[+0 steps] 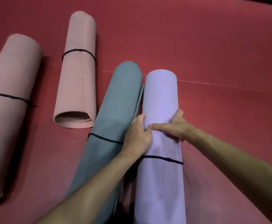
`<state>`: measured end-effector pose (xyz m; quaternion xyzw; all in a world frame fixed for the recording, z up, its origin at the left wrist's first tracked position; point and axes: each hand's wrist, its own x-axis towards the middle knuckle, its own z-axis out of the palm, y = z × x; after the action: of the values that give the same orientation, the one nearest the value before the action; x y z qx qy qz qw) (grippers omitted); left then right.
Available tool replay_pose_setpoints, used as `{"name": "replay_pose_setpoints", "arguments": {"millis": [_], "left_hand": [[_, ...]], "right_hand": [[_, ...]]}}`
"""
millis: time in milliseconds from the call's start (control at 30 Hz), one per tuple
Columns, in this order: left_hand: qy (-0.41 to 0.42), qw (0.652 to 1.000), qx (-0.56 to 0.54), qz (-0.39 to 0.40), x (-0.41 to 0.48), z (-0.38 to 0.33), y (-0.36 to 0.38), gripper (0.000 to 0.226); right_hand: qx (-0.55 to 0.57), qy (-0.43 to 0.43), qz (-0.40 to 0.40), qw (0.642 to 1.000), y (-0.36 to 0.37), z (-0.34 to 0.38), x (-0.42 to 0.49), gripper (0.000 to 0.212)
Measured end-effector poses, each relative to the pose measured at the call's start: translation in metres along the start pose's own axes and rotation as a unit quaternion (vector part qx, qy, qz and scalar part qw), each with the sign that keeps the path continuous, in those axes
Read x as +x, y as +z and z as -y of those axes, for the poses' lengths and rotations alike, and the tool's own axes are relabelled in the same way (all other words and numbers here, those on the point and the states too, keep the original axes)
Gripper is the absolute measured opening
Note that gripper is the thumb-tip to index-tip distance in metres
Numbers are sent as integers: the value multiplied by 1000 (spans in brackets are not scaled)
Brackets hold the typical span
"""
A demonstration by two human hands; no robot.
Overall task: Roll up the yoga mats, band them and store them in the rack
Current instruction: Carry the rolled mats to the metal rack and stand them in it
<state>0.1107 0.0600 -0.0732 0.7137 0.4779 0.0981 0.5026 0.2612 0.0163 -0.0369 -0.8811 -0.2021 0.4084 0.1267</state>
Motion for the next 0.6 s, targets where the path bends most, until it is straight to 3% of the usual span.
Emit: {"name": "replay_pose_setpoints", "arguments": {"millis": [233, 467, 600], "left_hand": [[-52, 995, -82, -2, -2, -5, -1, 57], [27, 998, 37, -38, 3, -7, -5, 52], [138, 958, 196, -155, -1, 6, -30, 52]], "right_hand": [[41, 23, -44, 998, 20, 7, 0, 149], [30, -6, -56, 998, 28, -4, 11, 149], [38, -17, -82, 996, 34, -9, 14, 151]]}}
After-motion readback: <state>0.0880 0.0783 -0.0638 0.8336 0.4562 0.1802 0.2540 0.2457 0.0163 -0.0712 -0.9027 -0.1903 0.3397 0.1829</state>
